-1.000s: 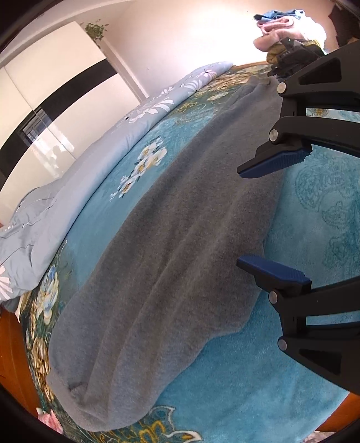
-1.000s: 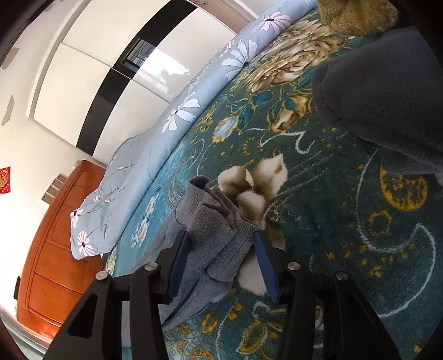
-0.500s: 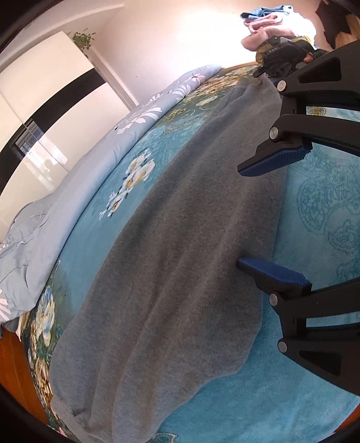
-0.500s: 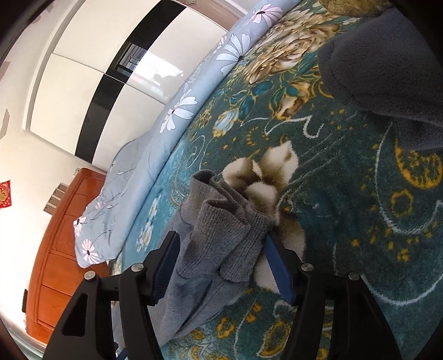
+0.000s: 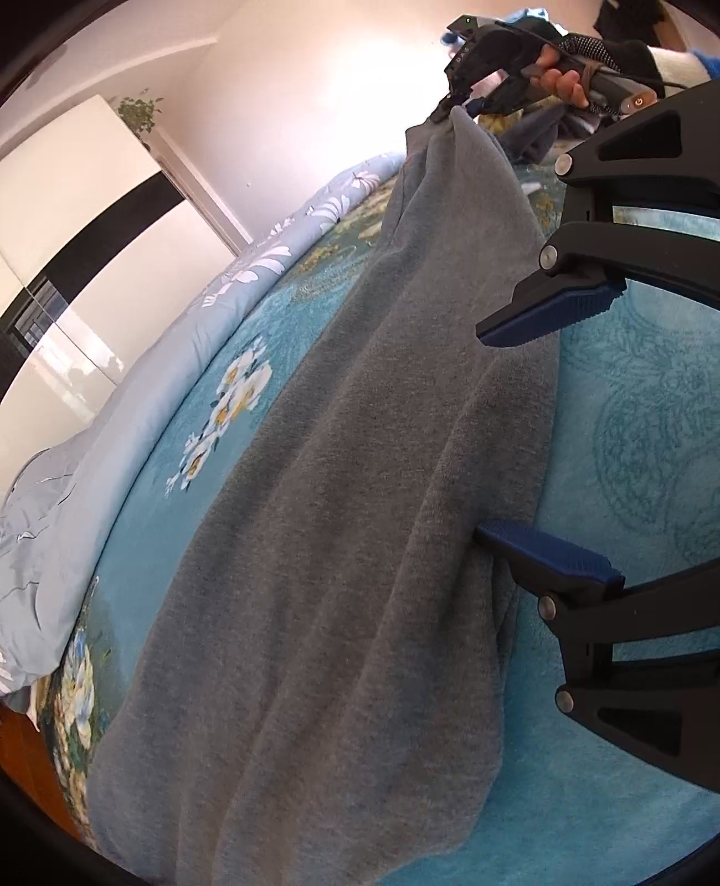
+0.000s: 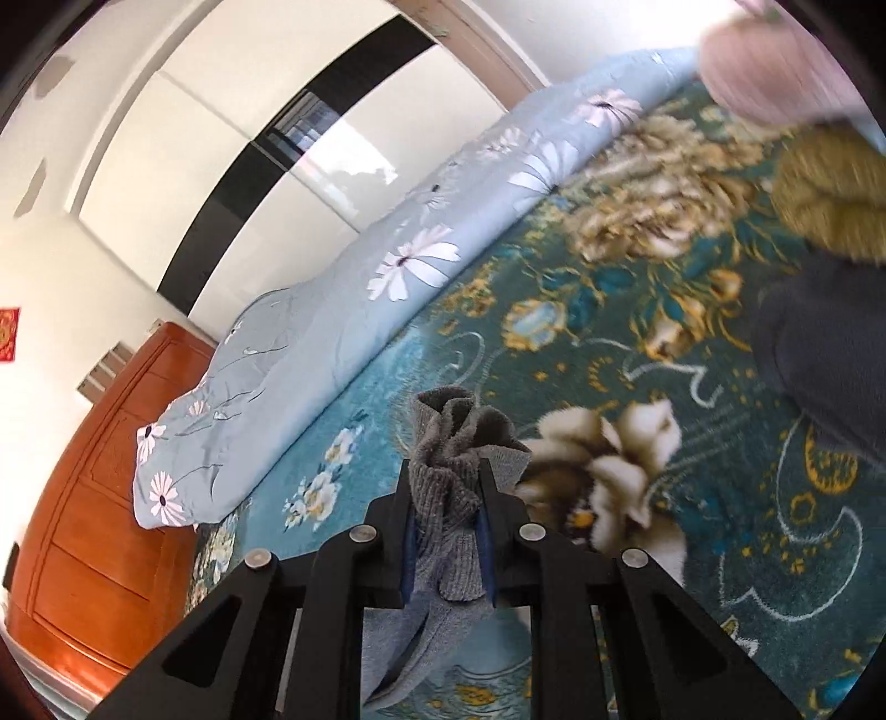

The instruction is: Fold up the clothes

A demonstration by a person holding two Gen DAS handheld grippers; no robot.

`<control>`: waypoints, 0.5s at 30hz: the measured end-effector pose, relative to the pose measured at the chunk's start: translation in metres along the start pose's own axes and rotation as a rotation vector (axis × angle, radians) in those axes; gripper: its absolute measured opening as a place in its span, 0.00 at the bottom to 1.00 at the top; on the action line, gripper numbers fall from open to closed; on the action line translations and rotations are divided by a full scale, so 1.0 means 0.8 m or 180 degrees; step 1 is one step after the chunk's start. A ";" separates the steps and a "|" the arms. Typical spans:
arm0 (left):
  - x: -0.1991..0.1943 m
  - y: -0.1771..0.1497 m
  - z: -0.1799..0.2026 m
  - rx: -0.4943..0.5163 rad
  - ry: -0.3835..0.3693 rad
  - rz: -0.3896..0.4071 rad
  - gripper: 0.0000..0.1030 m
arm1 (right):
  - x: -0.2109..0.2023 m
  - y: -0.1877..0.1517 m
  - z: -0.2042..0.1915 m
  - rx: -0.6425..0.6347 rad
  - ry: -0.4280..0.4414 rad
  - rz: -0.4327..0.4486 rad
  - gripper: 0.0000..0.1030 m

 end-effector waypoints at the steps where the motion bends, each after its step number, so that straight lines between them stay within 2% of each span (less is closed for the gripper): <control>1: -0.012 0.003 -0.006 -0.0063 -0.0052 0.0067 0.67 | -0.008 0.003 -0.029 -0.0202 0.0032 0.0021 0.18; 5: -0.071 0.018 -0.039 -0.0253 -0.0115 0.0404 0.67 | -0.026 -0.006 -0.161 -0.1080 0.0196 0.0062 0.18; 9: -0.122 0.029 -0.080 -0.0440 -0.0095 0.0691 0.69 | -0.010 -0.059 -0.277 -0.1760 0.0340 -0.0050 0.18; 12: -0.145 0.029 -0.115 -0.0637 -0.0042 0.0811 0.69 | 0.022 -0.119 -0.330 -0.2007 0.0458 -0.0261 0.18; 15: -0.159 0.022 -0.147 -0.0806 0.0028 0.0864 0.69 | 0.064 -0.189 -0.356 -0.2121 0.0538 -0.0611 0.18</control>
Point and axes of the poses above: each gripper's, at about its wrist camera, not at the fingertips, and x roughly the way its jaws point, z to its right, y to its top, the point moved 1 cm from there along x, roughly the way its jaws point, and after that the axes turned 4 degrees about z, right-handed, at the moved point
